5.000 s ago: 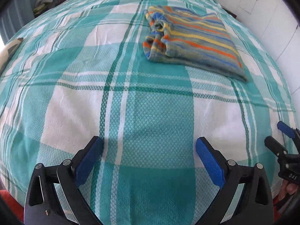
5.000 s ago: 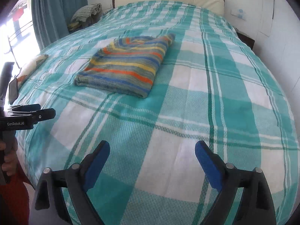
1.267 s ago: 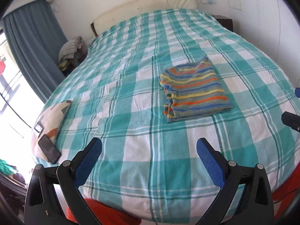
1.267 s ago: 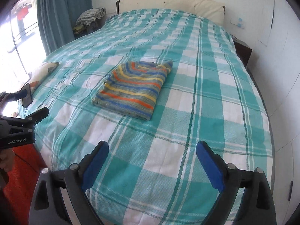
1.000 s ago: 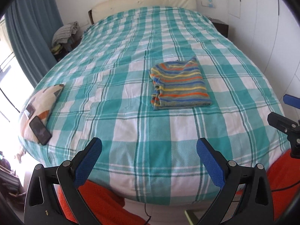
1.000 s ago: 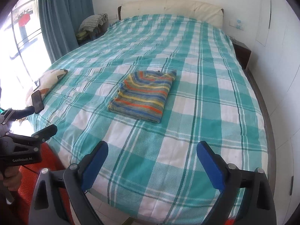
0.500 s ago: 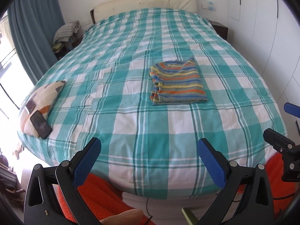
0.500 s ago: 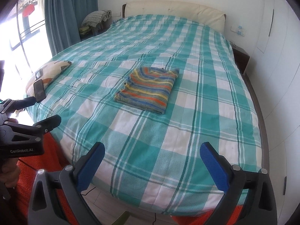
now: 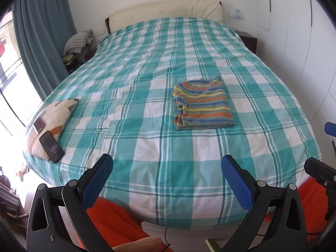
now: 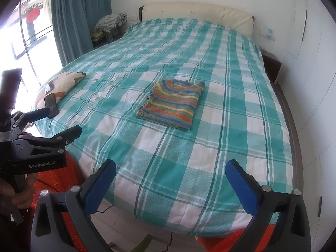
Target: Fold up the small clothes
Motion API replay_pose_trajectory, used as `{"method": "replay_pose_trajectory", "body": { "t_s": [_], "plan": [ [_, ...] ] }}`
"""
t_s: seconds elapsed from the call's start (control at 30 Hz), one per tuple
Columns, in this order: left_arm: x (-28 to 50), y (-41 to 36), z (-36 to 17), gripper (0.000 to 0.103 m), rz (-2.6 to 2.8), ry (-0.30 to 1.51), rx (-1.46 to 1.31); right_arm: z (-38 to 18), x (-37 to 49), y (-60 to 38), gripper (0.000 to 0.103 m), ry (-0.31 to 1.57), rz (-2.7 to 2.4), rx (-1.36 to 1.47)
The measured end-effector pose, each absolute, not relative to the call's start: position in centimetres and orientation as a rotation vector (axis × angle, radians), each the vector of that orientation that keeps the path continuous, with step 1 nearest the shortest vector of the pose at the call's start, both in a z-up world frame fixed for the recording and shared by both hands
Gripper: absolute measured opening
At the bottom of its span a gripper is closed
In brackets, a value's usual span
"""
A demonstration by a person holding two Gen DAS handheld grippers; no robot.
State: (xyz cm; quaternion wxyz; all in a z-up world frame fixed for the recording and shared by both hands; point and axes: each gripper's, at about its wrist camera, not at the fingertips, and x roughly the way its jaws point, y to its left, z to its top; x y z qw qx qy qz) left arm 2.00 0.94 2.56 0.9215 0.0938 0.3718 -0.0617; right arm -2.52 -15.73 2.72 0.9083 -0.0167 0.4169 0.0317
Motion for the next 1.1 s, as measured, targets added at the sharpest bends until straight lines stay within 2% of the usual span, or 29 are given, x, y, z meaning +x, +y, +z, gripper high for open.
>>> {"method": "replay_pose_trajectory", "body": {
  "t_s": [0.1,0.3,0.6,1.1],
  "plan": [
    [1.6,1.2,4.2,0.103,-0.146,0.689,0.197,3.6,-2.5,-15.7,0.102,0.858,0.101,-0.042],
    [0.8,1.1,5.9,0.103,-0.148,0.703,0.158,5.4,-2.7,-15.9,0.102,0.828,0.102,-0.068],
    [-0.9,1.1,3.9,0.103,-0.152,0.837,0.129,5.7,-4.1,-15.0,0.102,0.883,0.059,-0.055],
    [-1.5,1.3,3.6,0.103,-0.148,0.856,0.118,5.1,-4.9,-14.4,0.102,0.89,0.018,-0.055]
  ]
}}
